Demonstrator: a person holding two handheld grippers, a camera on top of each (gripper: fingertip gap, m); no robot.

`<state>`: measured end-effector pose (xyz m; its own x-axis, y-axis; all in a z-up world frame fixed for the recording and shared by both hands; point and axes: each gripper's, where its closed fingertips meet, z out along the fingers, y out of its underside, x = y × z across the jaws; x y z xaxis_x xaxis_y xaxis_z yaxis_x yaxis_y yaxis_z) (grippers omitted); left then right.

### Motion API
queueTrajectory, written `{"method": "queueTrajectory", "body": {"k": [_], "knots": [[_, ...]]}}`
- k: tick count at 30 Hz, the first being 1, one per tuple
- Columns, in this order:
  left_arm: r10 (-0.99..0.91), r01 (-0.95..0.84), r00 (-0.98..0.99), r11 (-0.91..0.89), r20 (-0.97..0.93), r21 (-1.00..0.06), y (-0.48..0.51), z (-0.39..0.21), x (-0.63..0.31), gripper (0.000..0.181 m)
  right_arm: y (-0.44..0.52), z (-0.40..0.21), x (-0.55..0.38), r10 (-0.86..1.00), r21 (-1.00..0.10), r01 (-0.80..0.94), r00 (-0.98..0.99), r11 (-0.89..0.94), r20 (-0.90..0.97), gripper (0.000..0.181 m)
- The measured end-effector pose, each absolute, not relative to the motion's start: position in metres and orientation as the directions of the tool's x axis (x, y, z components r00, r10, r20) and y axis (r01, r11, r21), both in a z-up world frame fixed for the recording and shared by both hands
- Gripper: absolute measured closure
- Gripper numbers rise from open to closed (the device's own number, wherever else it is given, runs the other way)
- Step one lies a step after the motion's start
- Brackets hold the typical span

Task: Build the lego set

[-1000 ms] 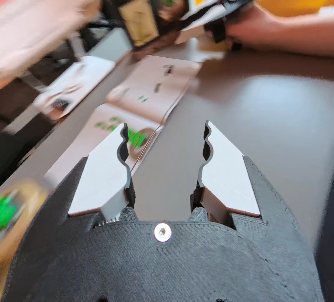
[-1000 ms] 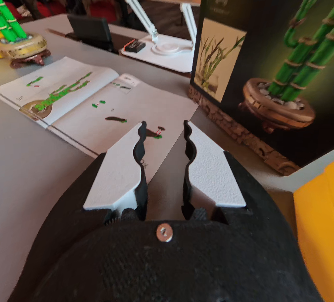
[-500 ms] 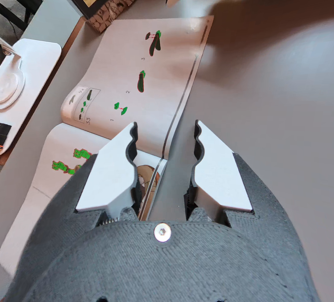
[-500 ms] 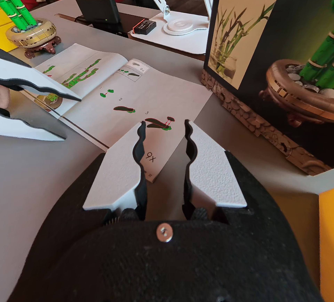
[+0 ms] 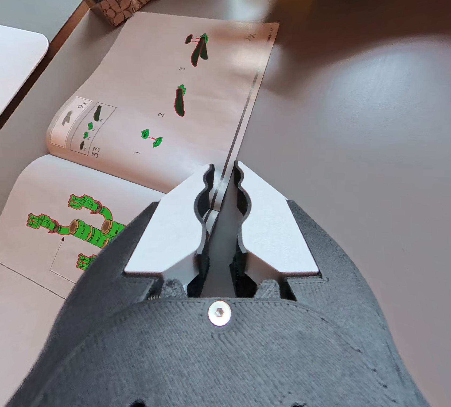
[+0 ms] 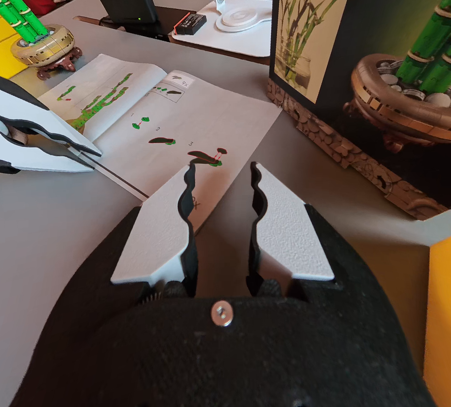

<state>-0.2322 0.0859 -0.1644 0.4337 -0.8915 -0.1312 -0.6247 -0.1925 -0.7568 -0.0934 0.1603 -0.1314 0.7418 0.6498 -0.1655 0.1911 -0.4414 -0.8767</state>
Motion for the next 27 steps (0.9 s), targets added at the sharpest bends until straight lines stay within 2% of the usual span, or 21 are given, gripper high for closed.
{"method": "queueTrajectory", "body": {"k": [6, 10, 13, 16, 20, 27], "knots": [[-0.892, -0.603, 0.447, -0.242, -0.071, -0.76, 0.08, -0.165, -0.238, 0.167, 0.146, -0.135, -0.095, 0.692, -0.837, 0.279, 0.705, -0.47, -0.154, 0.135], [-0.891, -0.599, 0.449, -0.253, -0.058, -0.76, 0.077, -0.165, -0.242, 0.167, 0.119, -0.134, -0.106, 0.78, -0.803, 0.356, 0.592, -0.478, -0.202, 0.134], [-0.896, -0.605, 0.44, -0.253, -0.053, -0.755, 0.071, -0.165, -0.247, 0.167, 0.098, -0.132, -0.114, 0.875, -0.81, 0.468, 0.472, -0.354, -0.109, 0.134], [-0.905, -0.618, 0.424, -0.257, -0.04, -0.743, 0.064, -0.165, -0.255, 0.166, 0.071, -0.135, -0.121, 0.955, -0.778, 0.61, 0.293, -0.151, 0.044, 0.136], [-0.916, -0.633, 0.4, -0.249, -0.034, -0.733, 0.056, -0.165, -0.265, 0.166, 0.05, -0.144, -0.118, 0.946, -0.651, 0.741, 0.068, 0.165, 0.317, 0.15], [-0.919, -0.636, 0.392, -0.252, -0.024, -0.729, 0.053, -0.165, -0.269, 0.166, 0.037, -0.152, -0.125, 0.936, -0.598, 0.764, -0.025, 0.245, 0.351, 0.157]]}}
